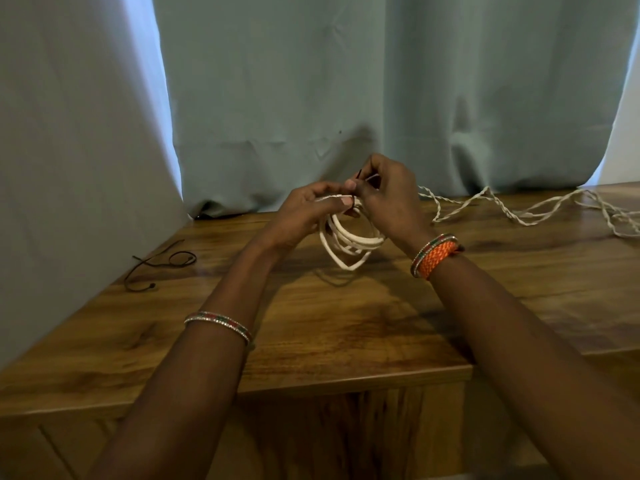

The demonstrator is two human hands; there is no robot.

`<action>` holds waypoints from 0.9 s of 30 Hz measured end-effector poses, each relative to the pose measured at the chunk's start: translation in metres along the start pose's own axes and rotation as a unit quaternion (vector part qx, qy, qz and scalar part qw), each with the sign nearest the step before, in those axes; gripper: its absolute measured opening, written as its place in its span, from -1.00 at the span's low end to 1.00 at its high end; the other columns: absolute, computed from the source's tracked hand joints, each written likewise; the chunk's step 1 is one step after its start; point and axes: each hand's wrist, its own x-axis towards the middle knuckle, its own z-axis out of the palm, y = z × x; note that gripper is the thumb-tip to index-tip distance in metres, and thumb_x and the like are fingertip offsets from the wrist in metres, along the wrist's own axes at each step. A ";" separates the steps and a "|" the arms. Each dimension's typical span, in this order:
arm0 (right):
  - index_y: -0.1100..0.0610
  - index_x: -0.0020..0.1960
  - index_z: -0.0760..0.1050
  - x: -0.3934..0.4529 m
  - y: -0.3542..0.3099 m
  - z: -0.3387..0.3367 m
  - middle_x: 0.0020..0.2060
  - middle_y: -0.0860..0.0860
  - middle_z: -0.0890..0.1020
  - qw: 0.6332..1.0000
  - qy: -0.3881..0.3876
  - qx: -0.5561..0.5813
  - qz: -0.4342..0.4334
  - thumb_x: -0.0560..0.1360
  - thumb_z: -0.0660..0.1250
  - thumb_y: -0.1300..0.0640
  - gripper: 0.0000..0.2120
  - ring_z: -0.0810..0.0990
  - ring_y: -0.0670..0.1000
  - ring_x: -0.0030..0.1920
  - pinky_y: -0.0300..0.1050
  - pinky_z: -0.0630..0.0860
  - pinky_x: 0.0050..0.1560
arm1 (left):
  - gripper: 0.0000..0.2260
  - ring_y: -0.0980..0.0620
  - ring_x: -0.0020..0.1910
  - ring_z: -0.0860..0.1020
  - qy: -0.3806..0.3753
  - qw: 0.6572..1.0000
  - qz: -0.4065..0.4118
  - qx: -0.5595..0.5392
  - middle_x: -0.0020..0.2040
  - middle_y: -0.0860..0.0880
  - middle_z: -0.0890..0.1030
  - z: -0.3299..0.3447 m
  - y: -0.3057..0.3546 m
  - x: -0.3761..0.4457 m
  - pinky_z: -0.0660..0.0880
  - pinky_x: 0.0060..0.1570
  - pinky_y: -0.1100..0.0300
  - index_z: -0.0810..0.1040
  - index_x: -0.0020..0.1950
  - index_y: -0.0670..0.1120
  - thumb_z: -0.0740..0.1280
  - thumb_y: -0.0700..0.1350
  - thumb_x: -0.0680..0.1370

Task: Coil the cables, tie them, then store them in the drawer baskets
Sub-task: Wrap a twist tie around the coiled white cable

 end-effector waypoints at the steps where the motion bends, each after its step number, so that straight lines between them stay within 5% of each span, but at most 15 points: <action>1: 0.15 -0.23 0.45 0.000 0.000 -0.002 -0.30 0.08 0.60 1.000 0.008 0.006 -0.006 0.45 0.39 0.24 -0.86 0.51 -0.07 -0.30 -0.38 0.38 -0.35 | -0.90 0.19 -0.30 0.59 -0.004 0.999 -0.012 -0.030 -0.27 0.07 0.65 0.001 0.000 -0.001 0.51 -0.27 0.34 0.56 0.02 -0.09 0.30 -0.21 0.53; 5: 0.12 -0.25 0.44 -0.003 -0.001 -0.002 -0.37 -0.04 0.55 0.999 0.038 0.008 0.001 0.44 0.40 0.21 -0.84 0.48 -0.12 -0.35 -0.19 0.43 -0.30 | -0.90 0.14 -0.26 0.54 -0.013 0.998 -0.031 -0.057 -0.22 0.05 0.59 0.001 0.000 -0.003 0.48 -0.23 0.28 0.58 -0.10 -0.01 0.35 -0.05 0.41; 12: 0.06 -0.28 0.41 -0.005 -0.004 -0.001 -0.39 -0.13 0.54 0.996 0.078 -0.036 -0.008 0.42 0.37 0.23 -0.81 0.57 0.01 -0.28 0.10 0.54 -0.22 | -0.82 0.04 -0.18 0.49 -0.017 0.999 0.039 -0.022 -0.16 -0.04 0.56 0.003 -0.002 -0.002 0.40 -0.18 0.18 0.59 -0.13 0.01 0.45 -0.12 0.30; 16: 0.03 -0.30 0.36 -0.006 -0.004 0.000 -0.36 -0.04 0.59 0.991 0.101 -0.087 -0.024 0.42 0.38 0.23 -0.77 0.58 0.04 -0.29 0.09 0.54 -0.25 | -0.79 -0.04 -0.15 0.44 -0.025 0.999 0.041 -0.020 -0.13 -0.12 0.53 0.006 -0.003 0.000 0.37 -0.20 0.19 0.58 -0.10 0.00 0.44 -0.14 0.29; 21: 0.06 -0.33 0.37 -0.005 0.003 0.004 -0.37 -0.06 0.56 0.994 0.069 -0.082 0.031 0.41 0.41 0.19 -0.76 0.58 0.05 -0.26 0.02 0.52 -0.24 | -0.84 0.24 -0.38 0.48 -0.001 0.998 0.031 0.055 -0.28 0.01 0.54 0.004 -0.009 0.001 0.41 -0.35 0.39 0.55 -0.03 -0.14 0.37 -0.35 0.45; 27: 0.05 -0.38 0.40 -0.001 0.011 0.004 -0.41 -0.05 0.52 0.990 -0.022 0.031 0.138 0.44 0.43 0.20 -0.70 0.53 -0.07 -0.35 -0.15 0.46 -0.30 | -0.89 0.15 -0.18 0.55 0.056 0.986 0.048 0.149 -0.15 -0.06 0.62 0.003 -0.018 0.005 0.48 -0.09 0.27 0.57 -0.09 -0.14 0.45 -0.19 0.44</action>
